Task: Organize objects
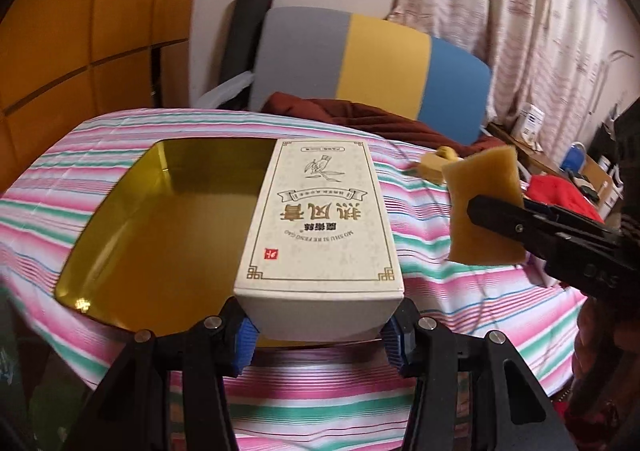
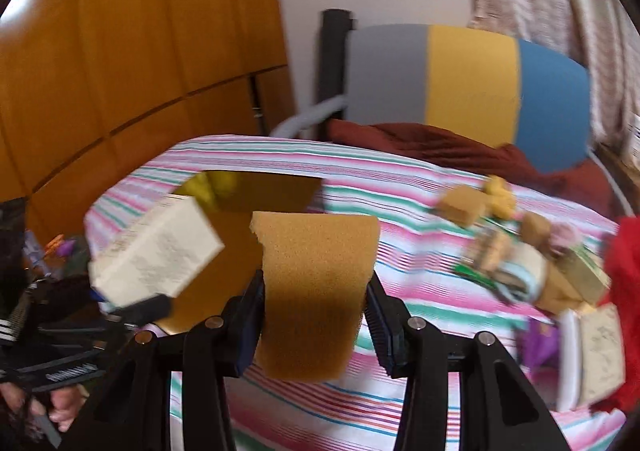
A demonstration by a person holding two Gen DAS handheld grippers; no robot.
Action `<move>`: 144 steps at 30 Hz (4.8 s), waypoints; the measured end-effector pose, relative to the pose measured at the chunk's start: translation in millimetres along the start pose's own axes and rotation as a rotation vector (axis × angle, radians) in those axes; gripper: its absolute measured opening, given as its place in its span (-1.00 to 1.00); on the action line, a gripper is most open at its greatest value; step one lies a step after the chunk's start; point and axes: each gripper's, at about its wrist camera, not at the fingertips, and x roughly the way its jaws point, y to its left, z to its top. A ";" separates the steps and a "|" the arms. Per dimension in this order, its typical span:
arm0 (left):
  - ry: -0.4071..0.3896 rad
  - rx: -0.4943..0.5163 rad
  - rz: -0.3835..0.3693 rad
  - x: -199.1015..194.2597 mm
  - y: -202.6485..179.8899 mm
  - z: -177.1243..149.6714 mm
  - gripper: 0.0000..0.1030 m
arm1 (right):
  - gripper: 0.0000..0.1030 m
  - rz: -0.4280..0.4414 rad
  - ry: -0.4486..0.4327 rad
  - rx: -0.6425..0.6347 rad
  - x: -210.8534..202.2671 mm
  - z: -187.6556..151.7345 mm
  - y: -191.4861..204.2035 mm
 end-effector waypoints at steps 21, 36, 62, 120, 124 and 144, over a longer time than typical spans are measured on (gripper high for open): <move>0.082 -0.106 0.171 17.3 99.0 -12.9 0.06 | -0.07 0.172 0.230 0.180 108.2 3.4 75.2; 0.021 -0.183 0.151 -3.6 104.1 -4.8 0.83 | 0.01 0.225 0.179 0.191 85.6 7.4 85.0; 0.000 -0.036 0.108 -12.2 25.0 -9.5 1.00 | 0.01 -0.219 0.128 0.153 -18.5 -36.5 -61.7; 0.300 0.222 -0.257 93.6 -235.4 -0.8 1.00 | 0.06 -0.523 0.254 0.434 -65.1 -92.2 -273.3; 0.329 0.191 -0.336 105.1 -250.9 4.4 0.99 | 0.06 -0.527 0.252 0.441 -67.8 -93.0 -275.8; 0.475 0.139 -0.474 139.2 -277.4 -13.1 -0.49 | 0.04 -0.531 0.255 0.463 -55.4 -91.5 -283.5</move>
